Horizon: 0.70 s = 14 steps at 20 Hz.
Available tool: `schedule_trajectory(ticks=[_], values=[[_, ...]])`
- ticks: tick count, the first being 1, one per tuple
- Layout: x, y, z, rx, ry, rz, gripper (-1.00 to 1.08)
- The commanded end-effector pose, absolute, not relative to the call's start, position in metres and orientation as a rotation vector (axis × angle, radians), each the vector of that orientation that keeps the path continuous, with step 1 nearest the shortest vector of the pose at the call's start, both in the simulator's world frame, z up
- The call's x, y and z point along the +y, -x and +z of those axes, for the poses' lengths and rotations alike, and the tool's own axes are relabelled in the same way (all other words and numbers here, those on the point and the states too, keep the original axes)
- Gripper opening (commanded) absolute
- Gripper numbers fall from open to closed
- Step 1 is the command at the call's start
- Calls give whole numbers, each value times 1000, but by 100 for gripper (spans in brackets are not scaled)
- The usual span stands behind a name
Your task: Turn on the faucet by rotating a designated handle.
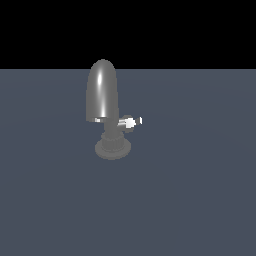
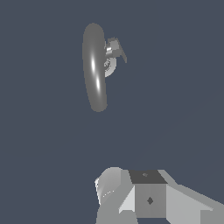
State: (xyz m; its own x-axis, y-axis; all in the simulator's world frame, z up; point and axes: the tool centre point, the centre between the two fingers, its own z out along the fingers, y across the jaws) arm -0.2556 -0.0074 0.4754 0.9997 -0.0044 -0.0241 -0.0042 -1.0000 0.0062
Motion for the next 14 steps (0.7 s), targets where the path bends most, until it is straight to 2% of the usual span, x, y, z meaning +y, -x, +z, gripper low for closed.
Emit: schedule_trajectory(ticks=[1, 14], values=[[-7, 256, 475, -7, -3135, -38, -100], [-1, 237, 474, -100, -3158, -147, -100]])
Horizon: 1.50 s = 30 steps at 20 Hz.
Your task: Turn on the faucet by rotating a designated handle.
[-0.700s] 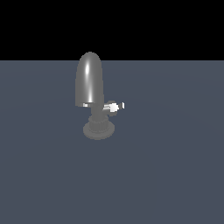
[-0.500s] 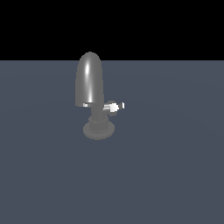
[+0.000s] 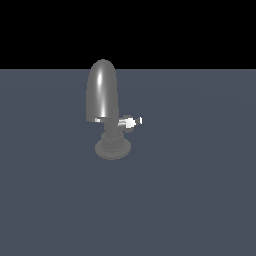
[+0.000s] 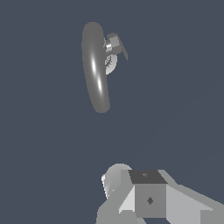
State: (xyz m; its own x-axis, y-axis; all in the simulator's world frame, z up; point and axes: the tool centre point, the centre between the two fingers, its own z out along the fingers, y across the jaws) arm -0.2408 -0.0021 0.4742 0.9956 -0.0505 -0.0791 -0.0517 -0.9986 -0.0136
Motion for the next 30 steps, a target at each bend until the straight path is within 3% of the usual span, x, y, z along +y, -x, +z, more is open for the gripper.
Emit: schedule_trajectory(ticks=[1, 30], values=[[0, 234, 473, 113, 3110, 163, -100], [14, 100, 425, 725, 2692, 875, -100]])
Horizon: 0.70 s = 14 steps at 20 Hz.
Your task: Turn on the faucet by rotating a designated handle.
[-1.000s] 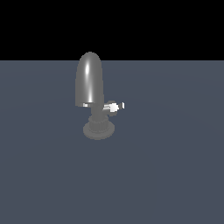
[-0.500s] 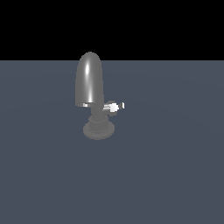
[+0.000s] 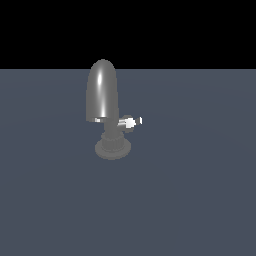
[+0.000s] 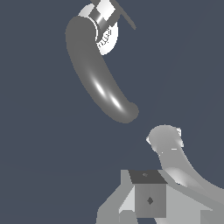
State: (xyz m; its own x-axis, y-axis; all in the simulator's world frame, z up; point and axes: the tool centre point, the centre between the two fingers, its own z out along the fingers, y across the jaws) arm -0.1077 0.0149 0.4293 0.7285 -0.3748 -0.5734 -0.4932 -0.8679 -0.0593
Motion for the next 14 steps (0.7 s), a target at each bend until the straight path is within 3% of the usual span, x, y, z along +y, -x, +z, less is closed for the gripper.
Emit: schedule_trajectory(ticks=[1, 14], values=[[14, 96, 422, 747, 2670, 900, -100], [3, 39, 368, 1022, 2323, 1220, -100]])
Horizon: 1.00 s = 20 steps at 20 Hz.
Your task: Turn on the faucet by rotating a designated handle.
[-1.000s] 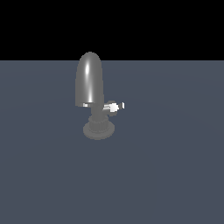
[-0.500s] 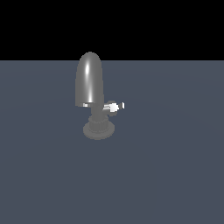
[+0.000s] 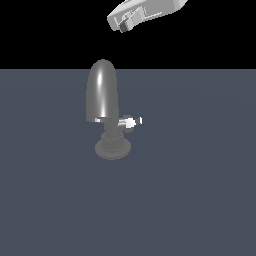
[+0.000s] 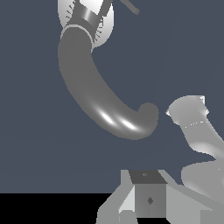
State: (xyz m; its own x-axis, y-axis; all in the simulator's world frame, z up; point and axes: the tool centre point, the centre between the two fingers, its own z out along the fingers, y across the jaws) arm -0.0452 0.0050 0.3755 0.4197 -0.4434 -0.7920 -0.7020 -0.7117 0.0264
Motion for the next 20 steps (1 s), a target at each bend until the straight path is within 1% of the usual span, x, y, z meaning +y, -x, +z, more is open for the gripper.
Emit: schedule_trajectory(ticks=[1, 10, 20], values=[[2, 35, 363, 1043, 2290, 1244, -100], [-11, 5, 310, 1224, 1969, 1452, -100], [-24, -10, 246, 1389, 1587, 1634, -100]])
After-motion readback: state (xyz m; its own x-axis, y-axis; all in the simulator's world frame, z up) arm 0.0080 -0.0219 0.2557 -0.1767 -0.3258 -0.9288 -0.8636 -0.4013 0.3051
